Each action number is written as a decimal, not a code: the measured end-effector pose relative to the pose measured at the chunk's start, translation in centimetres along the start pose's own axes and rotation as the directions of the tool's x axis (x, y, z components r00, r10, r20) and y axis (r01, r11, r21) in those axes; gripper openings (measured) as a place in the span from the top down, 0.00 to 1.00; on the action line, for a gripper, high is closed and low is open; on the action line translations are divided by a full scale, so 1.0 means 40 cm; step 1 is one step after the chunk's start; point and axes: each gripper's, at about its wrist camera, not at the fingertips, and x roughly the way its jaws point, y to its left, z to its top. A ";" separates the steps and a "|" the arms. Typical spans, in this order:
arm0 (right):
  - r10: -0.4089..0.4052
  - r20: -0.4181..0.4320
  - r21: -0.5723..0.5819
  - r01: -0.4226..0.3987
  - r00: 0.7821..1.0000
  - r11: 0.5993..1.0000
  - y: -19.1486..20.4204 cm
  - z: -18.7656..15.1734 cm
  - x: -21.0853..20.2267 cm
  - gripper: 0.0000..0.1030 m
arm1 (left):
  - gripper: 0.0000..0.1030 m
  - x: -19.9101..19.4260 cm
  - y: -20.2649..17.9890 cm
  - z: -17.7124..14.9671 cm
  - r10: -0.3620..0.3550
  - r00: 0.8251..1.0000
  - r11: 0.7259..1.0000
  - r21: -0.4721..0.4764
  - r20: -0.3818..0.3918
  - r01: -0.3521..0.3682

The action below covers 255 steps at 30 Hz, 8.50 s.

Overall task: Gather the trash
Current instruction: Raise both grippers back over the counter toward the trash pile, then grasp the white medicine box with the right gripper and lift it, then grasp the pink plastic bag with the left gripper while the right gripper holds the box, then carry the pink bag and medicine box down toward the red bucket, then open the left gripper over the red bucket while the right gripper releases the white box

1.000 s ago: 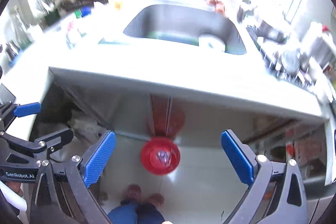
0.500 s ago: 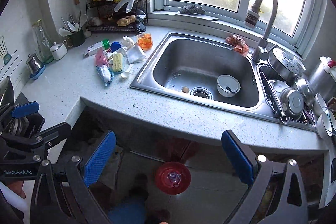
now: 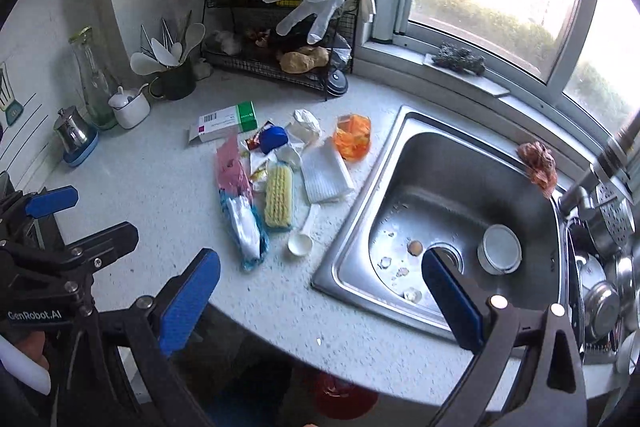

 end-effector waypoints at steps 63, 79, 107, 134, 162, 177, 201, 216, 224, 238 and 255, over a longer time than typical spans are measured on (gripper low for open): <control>0.159 -0.430 -0.693 -0.438 0.889 0.573 0.427 0.432 0.765 0.38 | 0.00 0.534 0.476 0.247 0.038 0.938 0.956 -0.262 -0.344 -0.135; 0.011 -0.247 -0.297 -0.087 0.969 0.951 0.125 0.374 0.470 0.39 | 0.00 0.435 0.234 0.247 -0.129 0.953 0.989 -0.108 -0.273 0.103; -0.237 -0.357 -0.102 0.214 0.904 0.971 -0.031 0.072 0.388 0.39 | 0.01 0.541 -0.009 0.063 -0.112 0.872 0.993 -0.026 -0.476 0.113; -0.102 -0.297 0.055 0.123 0.949 0.991 -0.068 0.025 0.280 0.39 | 0.87 0.380 -0.209 0.054 -0.111 0.950 0.989 0.058 -0.291 0.133; -0.048 -0.155 0.253 0.087 0.987 0.963 -0.267 -0.520 -0.254 0.39 | 0.87 -0.092 -0.558 -0.460 -0.280 0.928 0.887 0.303 -0.245 0.347; 0.010 -0.324 0.415 0.132 0.946 0.900 -0.238 -0.738 -0.160 0.39 | 0.87 0.081 -0.585 -0.634 -0.260 0.846 0.825 0.348 -0.466 0.445; 0.067 -0.383 0.519 0.155 0.921 0.841 -0.388 -1.159 0.332 0.39 | 0.87 0.640 -0.725 -0.947 -0.237 0.765 0.790 0.339 -0.599 0.510; 0.037 -0.410 0.527 0.204 0.911 0.825 -0.419 -1.234 0.430 0.39 | 0.72 0.801 -0.753 -1.025 -0.238 0.753 0.792 0.325 -0.614 0.516; 0.028 -0.421 0.514 0.213 0.907 0.831 -0.384 -1.221 0.406 0.39 | 0.70 0.802 -0.748 -1.024 -0.232 0.744 0.789 0.326 -0.626 0.521; 0.023 -0.413 0.447 0.180 0.911 0.876 -0.289 -1.126 0.415 0.39 | 0.16 0.742 -0.612 -0.942 -0.264 0.809 0.821 0.318 -0.525 0.474; 0.019 -0.452 0.402 0.185 0.892 0.897 -0.218 -1.078 0.519 0.37 | 0.00 0.797 -0.501 -0.896 -0.233 0.822 0.845 0.310 -0.519 0.435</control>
